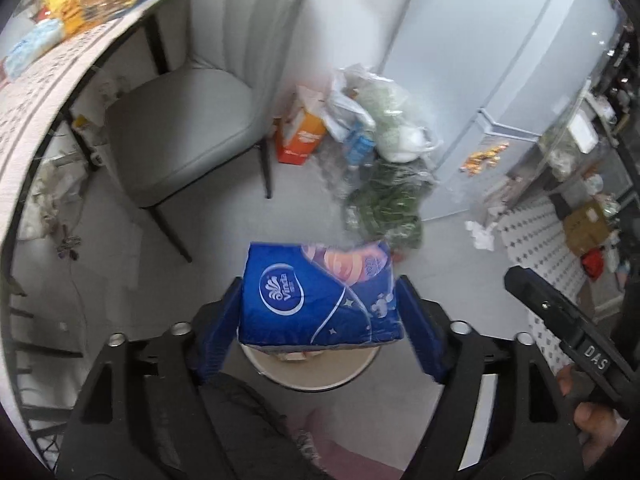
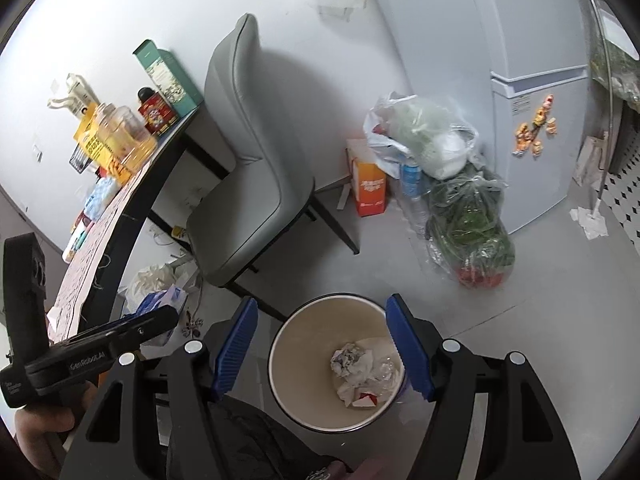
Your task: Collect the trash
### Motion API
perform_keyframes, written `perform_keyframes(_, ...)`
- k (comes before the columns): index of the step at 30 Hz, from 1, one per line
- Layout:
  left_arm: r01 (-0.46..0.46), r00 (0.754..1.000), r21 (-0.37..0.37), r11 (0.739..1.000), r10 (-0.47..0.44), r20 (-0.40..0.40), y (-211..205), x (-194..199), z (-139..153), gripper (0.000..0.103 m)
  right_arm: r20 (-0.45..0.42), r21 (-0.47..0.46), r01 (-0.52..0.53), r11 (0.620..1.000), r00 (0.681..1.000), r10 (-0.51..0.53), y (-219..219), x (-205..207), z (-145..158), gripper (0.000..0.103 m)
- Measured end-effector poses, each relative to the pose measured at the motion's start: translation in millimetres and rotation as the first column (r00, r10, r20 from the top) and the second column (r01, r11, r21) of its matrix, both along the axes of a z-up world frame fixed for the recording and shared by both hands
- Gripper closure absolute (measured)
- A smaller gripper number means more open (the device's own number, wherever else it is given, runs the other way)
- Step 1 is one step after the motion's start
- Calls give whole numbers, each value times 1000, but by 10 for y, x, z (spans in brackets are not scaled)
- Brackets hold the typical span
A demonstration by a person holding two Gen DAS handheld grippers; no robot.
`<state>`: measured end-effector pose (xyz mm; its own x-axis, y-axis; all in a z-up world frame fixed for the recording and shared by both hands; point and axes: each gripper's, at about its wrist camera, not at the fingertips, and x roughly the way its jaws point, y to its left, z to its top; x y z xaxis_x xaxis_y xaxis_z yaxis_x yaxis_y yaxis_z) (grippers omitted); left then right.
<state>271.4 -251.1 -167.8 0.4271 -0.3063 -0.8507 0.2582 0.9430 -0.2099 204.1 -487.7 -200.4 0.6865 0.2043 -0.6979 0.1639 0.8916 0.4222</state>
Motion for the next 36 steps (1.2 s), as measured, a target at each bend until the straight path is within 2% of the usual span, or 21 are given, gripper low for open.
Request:
perform_keyframes(1, 20, 1000, -12, 1000, -20, 10, -35, -17, 24, 8, 1, -1, 9, 1000, 1000, -9, -32, -21, 12, 32)
perform_keyframes(2, 29, 999, -12, 999, -29, 29, -56, -40, 57, 6, 5, -3, 20, 1000, 1000, -20, -56, -46, 31, 29)
perform_keyframes(4, 34, 998, -12, 999, -34, 50, -57, -67, 108, 6, 12, -3, 24, 1000, 1000, -24, -75, -75, 65, 26)
perform_keyframes(7, 14, 999, -28, 1000, -13, 35, 39, -69, 156, 6, 23, 25, 7, 1000, 1000, -8, -9, -91, 146, 24)
perform_keyframes(16, -102, 987, -70, 992, 110, 118, 684, -226, 592, 6, 105, 6, -73, 997, 992, 72, 493, -96, 536, 17)
perform_keyframes(20, -153, 974, -106, 983, 168, 154, 1035, -354, 780, 6, 153, -33, -114, 993, 981, 118, 753, -132, 738, 9)
perform_keyframes(30, -256, 929, -146, 956, 285, 237, 1801, -777, 1121, 6, 195, -73, -219, 973, 954, 229, 1513, -220, 1008, 8)
perform_keyframes(36, -332, 894, -180, 926, 369, 252, 2251, -1005, 1203, 6, 209, -113, -290, 950, 928, 308, 1972, -241, 1173, 8)
